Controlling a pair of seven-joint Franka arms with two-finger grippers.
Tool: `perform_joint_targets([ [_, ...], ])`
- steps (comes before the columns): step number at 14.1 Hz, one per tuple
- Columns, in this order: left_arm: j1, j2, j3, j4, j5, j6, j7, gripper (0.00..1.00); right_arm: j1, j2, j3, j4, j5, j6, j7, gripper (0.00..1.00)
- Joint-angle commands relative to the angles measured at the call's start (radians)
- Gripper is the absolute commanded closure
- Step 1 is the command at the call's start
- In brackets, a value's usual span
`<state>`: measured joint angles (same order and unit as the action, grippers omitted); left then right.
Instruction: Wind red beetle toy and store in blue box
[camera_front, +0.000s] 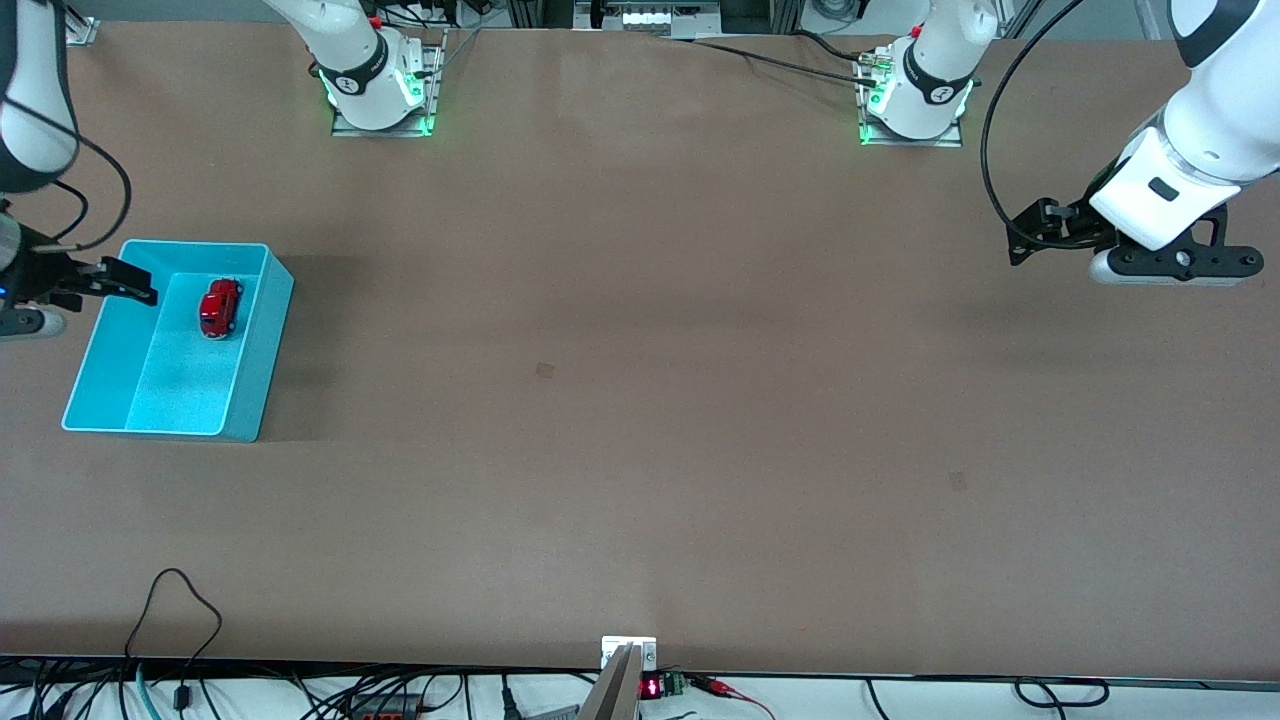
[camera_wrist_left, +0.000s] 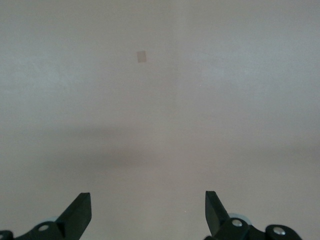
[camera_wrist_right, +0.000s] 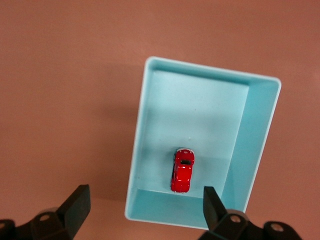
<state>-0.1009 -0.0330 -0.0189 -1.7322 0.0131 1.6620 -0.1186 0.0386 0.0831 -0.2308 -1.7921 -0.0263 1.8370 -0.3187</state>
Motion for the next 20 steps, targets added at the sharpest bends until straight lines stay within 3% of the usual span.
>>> perform_joint_targets([
  [1, -0.008, -0.005, 0.002, 0.010, -0.004, -0.005, -0.003, 0.00, -0.009, -0.019, 0.060, 0.130, -0.009, -0.141, 0.074, 0.00],
  [5, -0.011, -0.004, -0.001, 0.016, -0.002, -0.007, -0.004, 0.00, -0.008, -0.020, 0.099, 0.278, -0.004, -0.330, 0.165, 0.00],
  [7, -0.011, -0.004, 0.000, 0.016, -0.004, -0.007, -0.004, 0.00, -0.022, 0.000, 0.099, 0.336, -0.003, -0.349, 0.164, 0.00],
  [10, -0.011, -0.002, -0.001, 0.016, -0.004, -0.007, -0.006, 0.00, -0.029, 0.000, 0.106, 0.336, -0.001, -0.351, 0.165, 0.00],
  [13, -0.014, -0.002, -0.009, 0.017, -0.002, -0.007, -0.006, 0.00, -0.080, 0.000, 0.162, 0.336, -0.001, -0.349, 0.165, 0.00],
  [20, -0.013, 0.015, -0.030, 0.051, 0.001, -0.031, -0.012, 0.00, -0.080, 0.001, 0.162, 0.335, -0.001, -0.343, 0.165, 0.00],
])
